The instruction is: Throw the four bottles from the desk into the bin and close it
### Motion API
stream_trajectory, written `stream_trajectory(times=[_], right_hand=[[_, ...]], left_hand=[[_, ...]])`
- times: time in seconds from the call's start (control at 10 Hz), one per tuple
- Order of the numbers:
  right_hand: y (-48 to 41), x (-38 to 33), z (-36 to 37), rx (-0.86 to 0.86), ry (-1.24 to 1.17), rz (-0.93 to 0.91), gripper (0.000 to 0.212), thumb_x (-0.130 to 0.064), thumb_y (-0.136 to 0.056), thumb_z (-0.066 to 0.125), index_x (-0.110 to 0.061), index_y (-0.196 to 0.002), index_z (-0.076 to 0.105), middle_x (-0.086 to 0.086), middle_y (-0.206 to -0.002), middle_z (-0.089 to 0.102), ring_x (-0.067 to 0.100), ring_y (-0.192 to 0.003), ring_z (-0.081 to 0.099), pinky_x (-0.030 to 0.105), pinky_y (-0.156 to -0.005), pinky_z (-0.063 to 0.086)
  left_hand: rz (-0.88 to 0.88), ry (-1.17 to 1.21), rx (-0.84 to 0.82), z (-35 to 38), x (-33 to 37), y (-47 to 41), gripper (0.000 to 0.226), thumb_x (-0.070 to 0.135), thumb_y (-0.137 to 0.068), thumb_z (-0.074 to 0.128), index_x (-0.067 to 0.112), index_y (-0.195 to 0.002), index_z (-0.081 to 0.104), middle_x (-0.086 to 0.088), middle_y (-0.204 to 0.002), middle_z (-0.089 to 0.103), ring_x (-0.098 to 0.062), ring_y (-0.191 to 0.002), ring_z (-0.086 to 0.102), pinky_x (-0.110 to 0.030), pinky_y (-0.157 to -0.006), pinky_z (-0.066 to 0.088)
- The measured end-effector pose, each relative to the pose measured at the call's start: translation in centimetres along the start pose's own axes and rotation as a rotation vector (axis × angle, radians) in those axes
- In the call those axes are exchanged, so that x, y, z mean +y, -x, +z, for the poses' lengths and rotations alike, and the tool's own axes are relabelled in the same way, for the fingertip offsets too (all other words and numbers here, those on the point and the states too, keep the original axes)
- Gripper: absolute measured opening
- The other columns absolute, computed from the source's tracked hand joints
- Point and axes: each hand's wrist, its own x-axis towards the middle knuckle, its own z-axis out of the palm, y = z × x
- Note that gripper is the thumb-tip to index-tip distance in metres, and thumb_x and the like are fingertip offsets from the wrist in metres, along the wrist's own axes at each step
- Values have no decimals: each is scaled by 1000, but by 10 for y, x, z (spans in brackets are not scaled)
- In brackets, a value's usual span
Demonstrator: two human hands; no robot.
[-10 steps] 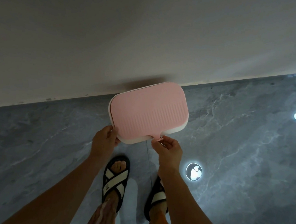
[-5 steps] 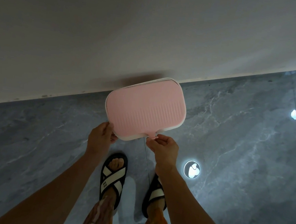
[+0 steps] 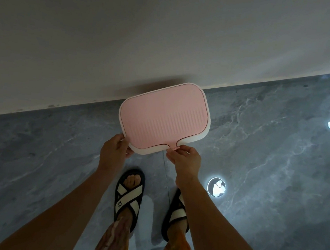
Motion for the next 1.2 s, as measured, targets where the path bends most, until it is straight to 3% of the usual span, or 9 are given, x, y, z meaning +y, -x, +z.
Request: stream_trajectory(times=[0.3,0.5,0.6,0.7,0.8,0.9,1.0,1.1,1.2], right_hand=[[-1,3,1,-9,-54,13,35,5,-72,76,-9,-99,60,14,-97,72,27,-93,71,41,-90,58],[1,10,11,7,-97,33,36,4,-72,76,-5,-103,61,17,-100,71,29,-95,70,42,-92,57],[3,11,15,4,-119,46,35,4,-72,76,-6,-102,60,18,-99,71,30,-95,71,40,-91,58],[5,12,15,7,-122,52,35,4,-72,76,-5,-102,61,18,-99,71,31,-94,71,37,-87,58],[6,9,15,-7,-128,59,37,6,-71,76,-3,-104,60,19,-98,71,32,-93,71,35,-84,59],[7,4,11,-44,-93,71,42,6,-73,76,1,-111,59,17,-97,70,29,-90,70,34,-82,59],[14,-5,2,-118,21,66,49,2,-76,74,2,-121,54,19,-110,68,29,-98,67,35,-88,57],[30,-13,-11,-177,375,-87,55,-3,-79,73,-3,-128,48,16,-123,63,23,-102,63,25,-81,53],[60,-27,-27,-196,659,-234,52,-10,-84,70,-6,-130,47,14,-125,61,22,-103,62,28,-88,53]], left_hand=[[24,-51,36,-1,2,-1,20,15,-95,48,2,-98,63,-12,-76,65,-20,-68,63,-30,-69,56],[26,-54,46,-7,8,-7,15,16,-96,47,12,-90,60,-14,-78,64,-23,-72,62,-33,-72,56],[35,-66,48,-10,9,-9,16,15,-96,46,11,-89,60,-10,-77,63,-14,-66,61,-18,-61,56],[23,-52,38,-11,13,-8,17,13,-96,45,8,-91,60,-7,-76,62,-10,-65,60,-12,-56,54],[-11,-74,19,-10,16,-5,23,13,-96,43,-1,-103,61,-13,-87,62,-21,-76,60,-32,-73,55],[-28,-126,-6,-11,20,-1,27,12,-96,42,-1,-116,57,-17,-94,63,-26,-83,61,-43,-85,55],[-80,-213,-43,-16,24,7,35,11,-95,42,3,-128,50,-23,-112,63,-34,-100,62,-50,-97,50],[-53,-396,-48,-23,29,24,40,12,-94,43,4,-133,46,-21,-128,57,-33,-116,56,-42,-102,46],[-6,-573,-79,-33,37,47,39,12,-94,43,2,-132,44,-21,-128,56,-32,-118,53,-39,-98,43]])
